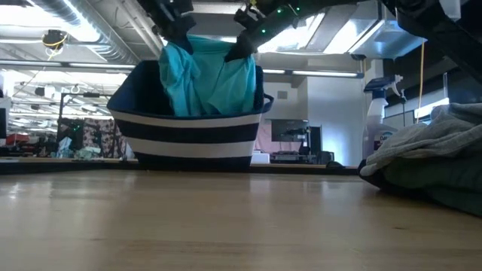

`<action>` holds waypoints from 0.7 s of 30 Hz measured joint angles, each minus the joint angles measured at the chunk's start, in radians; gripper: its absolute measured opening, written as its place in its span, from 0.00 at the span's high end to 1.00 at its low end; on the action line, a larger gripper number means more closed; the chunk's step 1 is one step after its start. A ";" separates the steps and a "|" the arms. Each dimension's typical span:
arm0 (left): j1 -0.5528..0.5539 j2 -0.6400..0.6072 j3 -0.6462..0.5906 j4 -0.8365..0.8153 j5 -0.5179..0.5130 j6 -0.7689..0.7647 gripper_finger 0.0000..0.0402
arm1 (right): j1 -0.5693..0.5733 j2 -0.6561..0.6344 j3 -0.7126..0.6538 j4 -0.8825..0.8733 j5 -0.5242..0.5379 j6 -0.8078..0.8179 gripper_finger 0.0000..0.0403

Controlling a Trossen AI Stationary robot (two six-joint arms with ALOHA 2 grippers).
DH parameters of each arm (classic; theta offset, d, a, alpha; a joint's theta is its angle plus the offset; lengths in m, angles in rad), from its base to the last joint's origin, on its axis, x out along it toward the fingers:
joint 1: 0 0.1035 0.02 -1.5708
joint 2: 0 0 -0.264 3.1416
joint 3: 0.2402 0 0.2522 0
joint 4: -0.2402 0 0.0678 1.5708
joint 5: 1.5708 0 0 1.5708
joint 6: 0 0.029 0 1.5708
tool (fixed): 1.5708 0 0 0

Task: Fold Laundry from Bin
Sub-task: Put the folded blue shorts into the blue bin

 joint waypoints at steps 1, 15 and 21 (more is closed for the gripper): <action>0.009 0.000 0.000 -0.001 0.004 0.004 0.98 | 0.000 0.001 -0.003 0.010 0.014 -0.001 0.97; 0.030 0.073 0.000 -0.078 0.092 0.126 0.98 | -0.003 0.001 -0.151 0.024 -0.037 -0.001 0.97; 0.052 0.134 0.002 -0.111 0.140 0.123 0.98 | -0.008 0.002 -0.153 0.000 -0.029 0.006 0.97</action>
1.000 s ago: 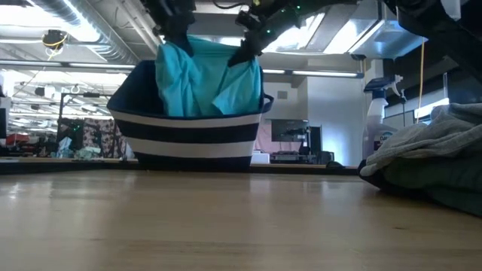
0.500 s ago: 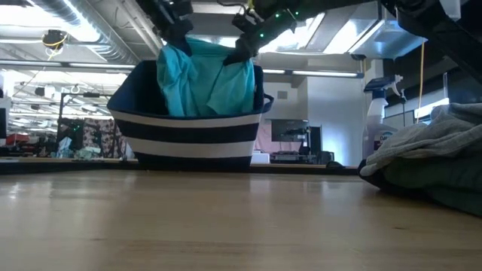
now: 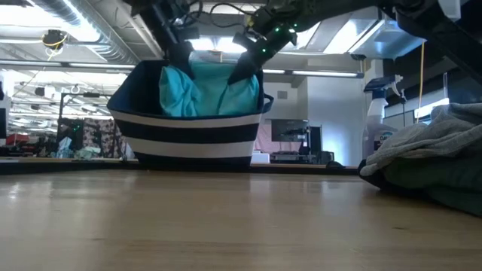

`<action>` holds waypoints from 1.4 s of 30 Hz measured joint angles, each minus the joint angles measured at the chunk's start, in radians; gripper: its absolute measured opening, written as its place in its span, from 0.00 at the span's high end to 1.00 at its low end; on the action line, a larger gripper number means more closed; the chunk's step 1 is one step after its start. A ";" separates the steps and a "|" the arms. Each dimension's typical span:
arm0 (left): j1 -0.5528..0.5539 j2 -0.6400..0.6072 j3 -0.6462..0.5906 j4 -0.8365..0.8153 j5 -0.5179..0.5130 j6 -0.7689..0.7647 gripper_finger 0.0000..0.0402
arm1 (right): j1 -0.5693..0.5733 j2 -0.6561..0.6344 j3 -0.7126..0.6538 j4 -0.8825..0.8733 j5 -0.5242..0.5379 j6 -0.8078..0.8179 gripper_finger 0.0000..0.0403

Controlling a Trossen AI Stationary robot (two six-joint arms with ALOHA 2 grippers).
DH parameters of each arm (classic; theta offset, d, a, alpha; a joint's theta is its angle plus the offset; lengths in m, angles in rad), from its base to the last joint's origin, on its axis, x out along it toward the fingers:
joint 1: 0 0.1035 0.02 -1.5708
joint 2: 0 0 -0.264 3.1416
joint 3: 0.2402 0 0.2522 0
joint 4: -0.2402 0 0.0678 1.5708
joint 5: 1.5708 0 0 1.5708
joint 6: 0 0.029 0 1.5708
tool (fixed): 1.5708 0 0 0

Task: Fold Laundry from Bin
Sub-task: Put the folded blue shorts into the blue bin, then adjust the blue bin

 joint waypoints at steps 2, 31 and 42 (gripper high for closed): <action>0.023 0.021 0.002 0.017 0.013 0.000 0.98 | -0.002 0.007 0.000 0.025 0.038 0.001 0.97; 0.152 0.061 -0.002 0.368 -0.309 0.244 0.59 | -0.026 0.062 0.002 0.216 0.378 0.015 0.62; -0.010 -0.202 -0.002 0.108 0.054 0.270 0.53 | -0.017 -0.145 0.002 -0.016 0.002 0.067 0.62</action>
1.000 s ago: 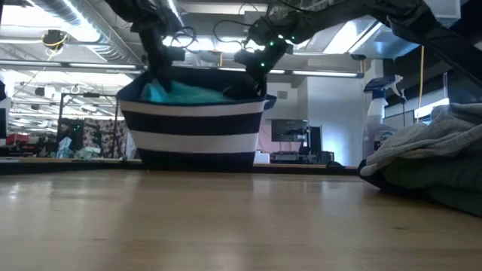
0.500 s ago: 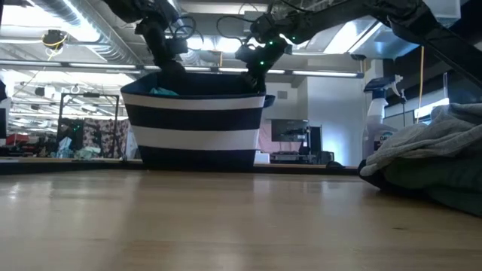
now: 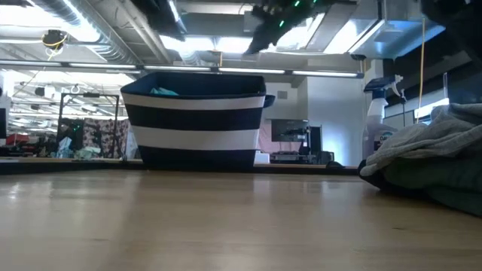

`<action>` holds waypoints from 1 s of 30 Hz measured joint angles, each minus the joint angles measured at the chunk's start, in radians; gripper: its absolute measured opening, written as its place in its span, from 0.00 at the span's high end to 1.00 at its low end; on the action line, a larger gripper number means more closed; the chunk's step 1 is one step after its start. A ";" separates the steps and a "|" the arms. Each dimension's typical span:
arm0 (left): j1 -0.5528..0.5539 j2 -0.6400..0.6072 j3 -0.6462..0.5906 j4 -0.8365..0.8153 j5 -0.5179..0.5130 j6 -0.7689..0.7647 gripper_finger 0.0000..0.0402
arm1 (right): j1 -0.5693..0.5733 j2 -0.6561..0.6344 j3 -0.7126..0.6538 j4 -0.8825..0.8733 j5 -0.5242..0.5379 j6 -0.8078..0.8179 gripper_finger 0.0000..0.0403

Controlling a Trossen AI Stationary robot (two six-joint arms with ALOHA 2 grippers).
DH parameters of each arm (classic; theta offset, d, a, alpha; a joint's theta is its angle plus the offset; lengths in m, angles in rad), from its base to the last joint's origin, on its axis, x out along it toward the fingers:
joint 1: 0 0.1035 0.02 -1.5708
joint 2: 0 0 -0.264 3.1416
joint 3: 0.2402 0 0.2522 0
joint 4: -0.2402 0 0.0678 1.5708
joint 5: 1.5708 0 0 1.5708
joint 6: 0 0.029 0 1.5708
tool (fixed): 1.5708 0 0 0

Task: Fold Laundry from Bin
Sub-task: Adjust the blue bin

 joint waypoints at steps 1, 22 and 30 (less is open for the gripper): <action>-0.006 -0.029 0.000 -0.033 0.050 -0.042 0.52 | 0.001 -0.023 0.000 -0.036 -0.036 0.007 0.62; -0.252 -0.043 -0.181 -0.463 -0.066 -0.154 0.52 | 0.211 -0.051 -0.224 -0.275 -0.020 -0.075 0.34; -0.202 -0.038 -0.295 -0.301 -0.195 -0.096 0.45 | 0.184 -0.052 -0.361 -0.009 0.134 -0.077 0.36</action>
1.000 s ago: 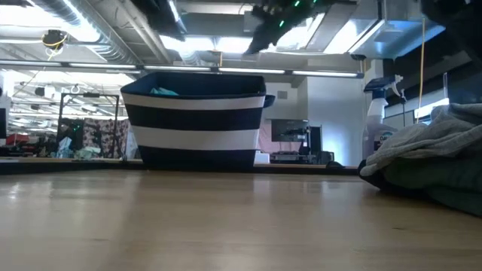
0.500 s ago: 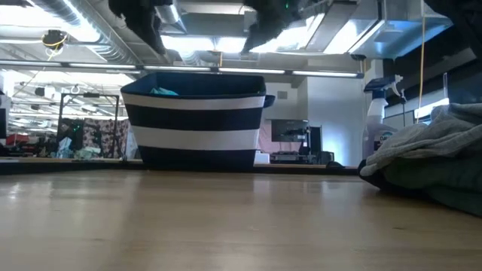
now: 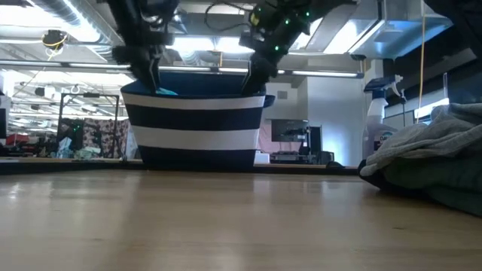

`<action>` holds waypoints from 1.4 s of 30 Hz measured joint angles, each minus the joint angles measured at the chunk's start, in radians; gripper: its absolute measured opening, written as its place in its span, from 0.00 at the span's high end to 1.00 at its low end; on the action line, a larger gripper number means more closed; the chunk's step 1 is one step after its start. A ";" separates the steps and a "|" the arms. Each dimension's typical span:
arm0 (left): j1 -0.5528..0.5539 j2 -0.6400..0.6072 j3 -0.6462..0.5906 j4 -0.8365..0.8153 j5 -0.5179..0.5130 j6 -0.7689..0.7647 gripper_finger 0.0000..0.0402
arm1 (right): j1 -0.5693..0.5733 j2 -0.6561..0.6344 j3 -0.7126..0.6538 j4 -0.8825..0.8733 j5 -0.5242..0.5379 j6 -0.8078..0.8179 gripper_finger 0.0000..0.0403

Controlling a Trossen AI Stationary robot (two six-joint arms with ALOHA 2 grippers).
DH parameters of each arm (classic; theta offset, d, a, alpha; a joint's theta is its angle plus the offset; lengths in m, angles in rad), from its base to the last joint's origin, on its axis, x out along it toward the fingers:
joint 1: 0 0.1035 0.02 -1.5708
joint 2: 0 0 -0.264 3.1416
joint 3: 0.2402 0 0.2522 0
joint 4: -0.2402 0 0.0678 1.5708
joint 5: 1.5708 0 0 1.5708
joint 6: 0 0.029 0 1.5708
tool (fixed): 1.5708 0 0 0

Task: Fold Laundry from Bin
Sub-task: Adjust the blue bin

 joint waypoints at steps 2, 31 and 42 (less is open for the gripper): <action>0.021 0.011 -0.024 -0.001 0.003 0.015 0.44 | -0.011 0.001 -0.025 0.017 0.006 -0.001 0.38; 0.082 0.062 0.175 -0.039 0.018 0.025 0.99 | -0.047 0.029 0.250 -0.243 0.120 -0.070 0.99; 0.001 0.064 0.339 -0.363 0.304 -0.092 1.00 | 0.001 0.029 0.400 -0.598 -0.117 0.037 0.99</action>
